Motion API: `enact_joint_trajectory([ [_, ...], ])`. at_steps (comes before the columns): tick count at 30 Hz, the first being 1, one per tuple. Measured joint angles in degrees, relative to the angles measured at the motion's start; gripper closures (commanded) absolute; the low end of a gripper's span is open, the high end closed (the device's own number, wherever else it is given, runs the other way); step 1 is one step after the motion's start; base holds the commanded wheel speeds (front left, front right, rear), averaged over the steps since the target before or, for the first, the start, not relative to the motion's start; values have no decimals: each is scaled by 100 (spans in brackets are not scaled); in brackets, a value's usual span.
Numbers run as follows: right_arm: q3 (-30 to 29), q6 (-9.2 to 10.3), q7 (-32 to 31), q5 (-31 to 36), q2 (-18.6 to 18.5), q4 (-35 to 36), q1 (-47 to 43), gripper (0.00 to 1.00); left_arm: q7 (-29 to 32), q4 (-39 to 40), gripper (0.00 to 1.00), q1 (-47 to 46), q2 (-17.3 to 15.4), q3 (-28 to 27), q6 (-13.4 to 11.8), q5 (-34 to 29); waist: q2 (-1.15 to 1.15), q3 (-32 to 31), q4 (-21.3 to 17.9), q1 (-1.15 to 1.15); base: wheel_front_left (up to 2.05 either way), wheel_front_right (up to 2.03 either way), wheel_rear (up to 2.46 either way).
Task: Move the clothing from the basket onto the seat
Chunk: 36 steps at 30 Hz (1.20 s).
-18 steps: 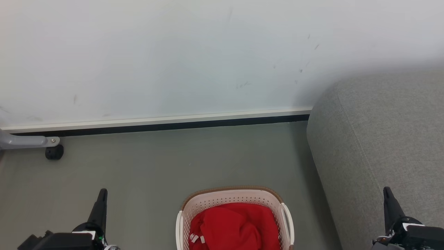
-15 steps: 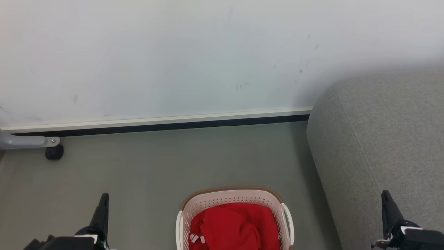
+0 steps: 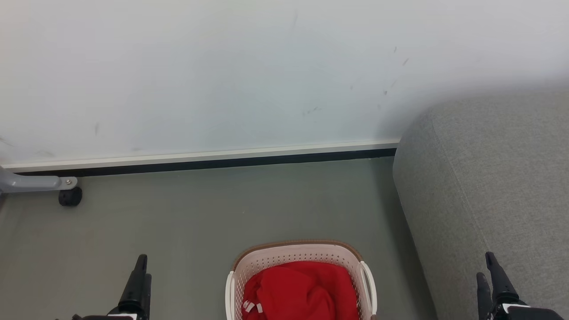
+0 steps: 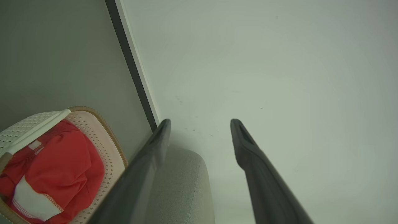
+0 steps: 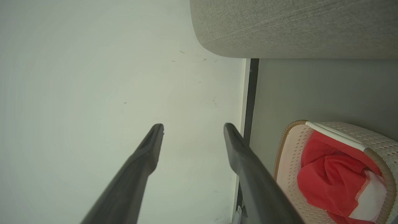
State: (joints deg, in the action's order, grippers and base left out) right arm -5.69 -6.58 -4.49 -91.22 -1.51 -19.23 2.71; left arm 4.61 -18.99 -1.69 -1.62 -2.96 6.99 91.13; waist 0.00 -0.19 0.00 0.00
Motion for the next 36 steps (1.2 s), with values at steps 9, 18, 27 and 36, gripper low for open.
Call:
enact_joint_trajectory([
  [9,77,63,186,259,-1,121,-4,0,-202,134,0,0,-2,124,-53,-374,0,-30,-5,0,0,0,0],
  [18,252,350,383,1034,-4,413,-12,0,-397,346,0,-3,-8,218,-212,-1159,0,-62,-15,0,0,0,0],
  [27,457,482,577,1876,-9,633,-67,0,-584,522,0,-19,-89,435,-366,-2100,0,-90,-25,0,0,0,0],
  [36,681,614,767,2807,-48,781,-97,0,-784,669,0,-21,-216,675,-504,-3033,0,-119,-37,0,0,0,0],
])
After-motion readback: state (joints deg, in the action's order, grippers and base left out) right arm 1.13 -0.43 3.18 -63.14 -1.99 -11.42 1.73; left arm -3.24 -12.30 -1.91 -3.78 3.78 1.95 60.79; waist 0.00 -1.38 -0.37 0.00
